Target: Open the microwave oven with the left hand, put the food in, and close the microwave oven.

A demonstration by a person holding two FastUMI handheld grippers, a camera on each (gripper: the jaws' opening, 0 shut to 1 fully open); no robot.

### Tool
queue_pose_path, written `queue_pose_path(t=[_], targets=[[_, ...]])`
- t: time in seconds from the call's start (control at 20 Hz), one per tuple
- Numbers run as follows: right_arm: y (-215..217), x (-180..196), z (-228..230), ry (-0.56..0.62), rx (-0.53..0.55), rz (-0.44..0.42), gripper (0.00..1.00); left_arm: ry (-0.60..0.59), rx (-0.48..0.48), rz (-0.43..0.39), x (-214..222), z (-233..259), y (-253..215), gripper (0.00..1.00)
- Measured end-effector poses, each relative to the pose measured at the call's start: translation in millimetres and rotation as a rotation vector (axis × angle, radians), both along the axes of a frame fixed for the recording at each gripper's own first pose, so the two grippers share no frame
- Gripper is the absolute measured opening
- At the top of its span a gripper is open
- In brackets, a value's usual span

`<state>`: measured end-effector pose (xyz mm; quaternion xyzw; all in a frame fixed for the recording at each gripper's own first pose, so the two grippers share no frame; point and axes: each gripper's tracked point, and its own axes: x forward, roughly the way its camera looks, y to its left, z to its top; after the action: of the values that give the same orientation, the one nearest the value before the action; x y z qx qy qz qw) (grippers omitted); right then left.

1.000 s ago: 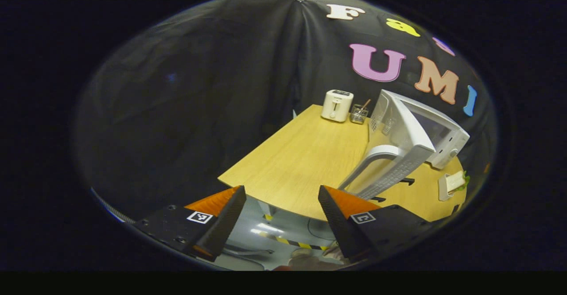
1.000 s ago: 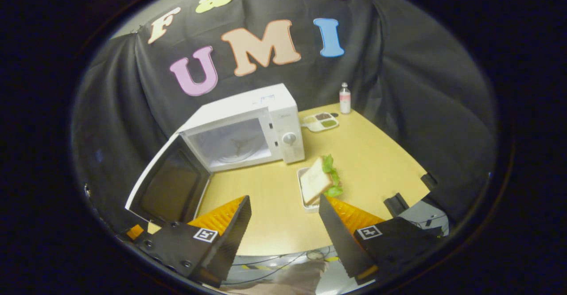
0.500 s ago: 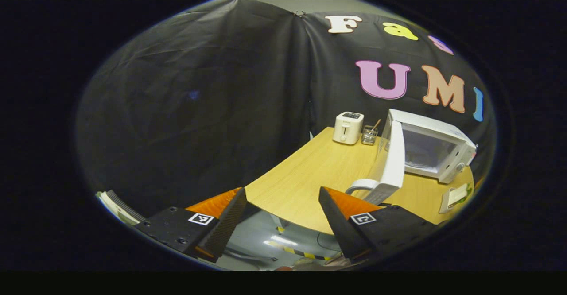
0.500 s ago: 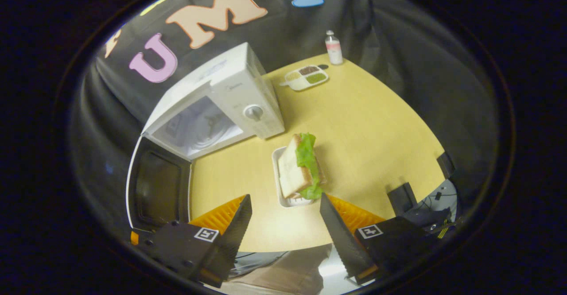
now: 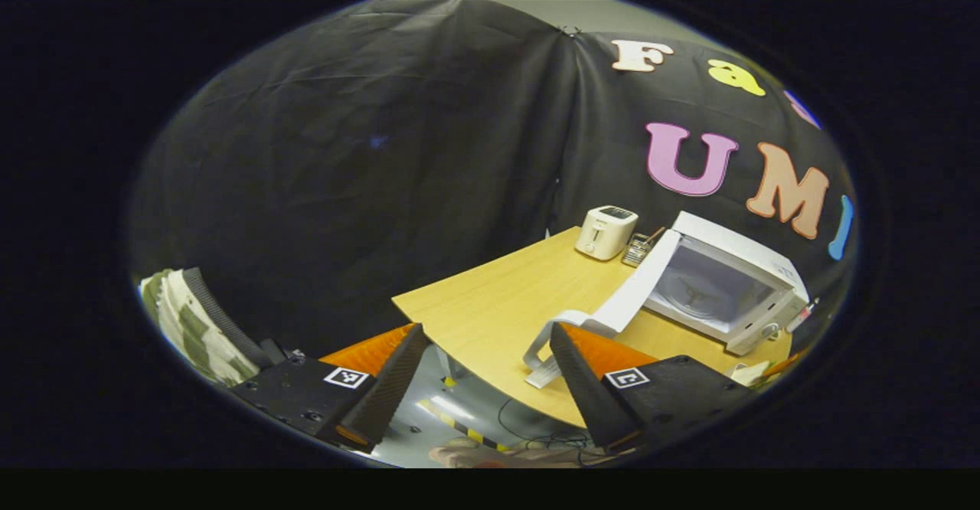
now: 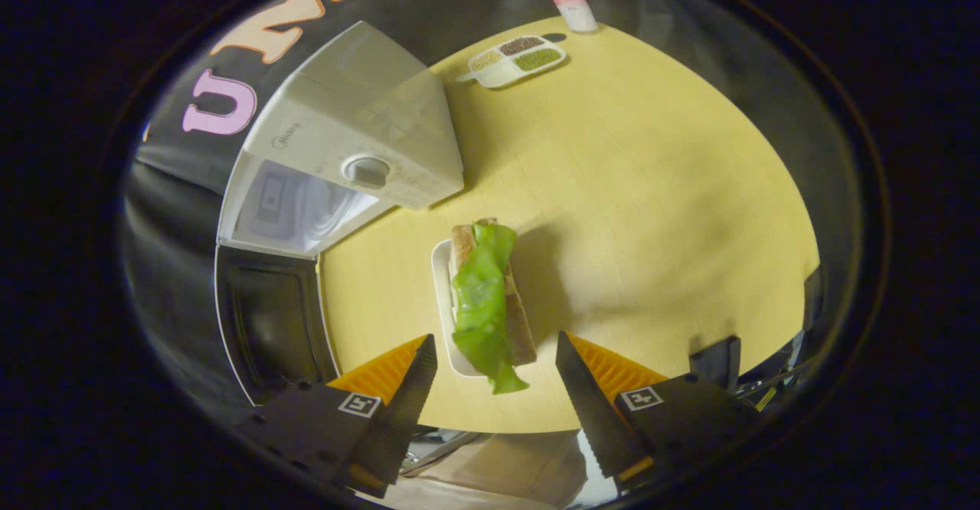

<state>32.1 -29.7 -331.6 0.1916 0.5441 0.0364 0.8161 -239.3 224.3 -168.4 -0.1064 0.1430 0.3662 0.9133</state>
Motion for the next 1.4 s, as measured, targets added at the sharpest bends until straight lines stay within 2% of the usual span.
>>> queue_pose_path(t=[0.05, 0.15, 0.25, 0.3, 0.4, 0.45, 0.55, 0.65, 0.7, 1.1, 1.4], targets=[[-0.4, 1.8, -4.2, 0.009, 0.009, 0.009, 0.97, 0.0, 0.001, 0.015, -2.6, -0.6, -2.7, 0.96], [2.0, 7.7, -11.3, 0.031, 0.045, 0.009, 0.75, 0.001, -0.003, 0.038, -5.8, -2.5, -9.9, 0.96], [9.7, 8.3, -14.1, 0.054, 0.111, 0.009, 0.73, -0.007, -0.02, 0.05, -8.0, -4.8, -15.3, 0.96], [9.4, 11.1, -14.7, 0.061, 0.133, -0.001, 0.83, -0.013, -0.032, 0.056, -6.8, -5.7, -17.5, 0.96], [7.4, 12.5, -22.4, 0.07, 0.14, 0.004, 0.53, -0.024, -0.045, 0.073, -11.8, -6.3, -23.6, 0.96], [8.8, 12.4, -23.8, 0.071, 0.145, 0.002, 0.53, -0.028, -0.046, 0.078, -13.7, -5.2, -24.2, 0.96], [10.7, 7.8, -22.3, 0.086, 0.161, -0.003, 0.42, -0.032, -0.035, 0.073, -12.2, -2.3, -26.6, 0.94], [13.0, 11.1, -17.6, 0.064, 0.182, -0.029, 0.42, -0.02, -0.03, 0.058, -9.9, -1.8, -29.6, 0.96], [14.2, 10.1, -15.5, 0.066, 0.191, -0.037, 0.32, -0.018, -0.032, 0.048, -7.6, -2.4, -32.1, 0.96], [20.0, -2.2, 15.4, 0.002, 0.188, -0.004, 0.32, -0.025, -0.071, 0.055, 1.6, -8.6, -19.1, 0.96], [62.0, -12.8, 56.5, -0.092, 0.21, 0.008, 0.32, 0.022, -0.055, -0.029, 17.1, -13.8, -0.4, 0.96]])
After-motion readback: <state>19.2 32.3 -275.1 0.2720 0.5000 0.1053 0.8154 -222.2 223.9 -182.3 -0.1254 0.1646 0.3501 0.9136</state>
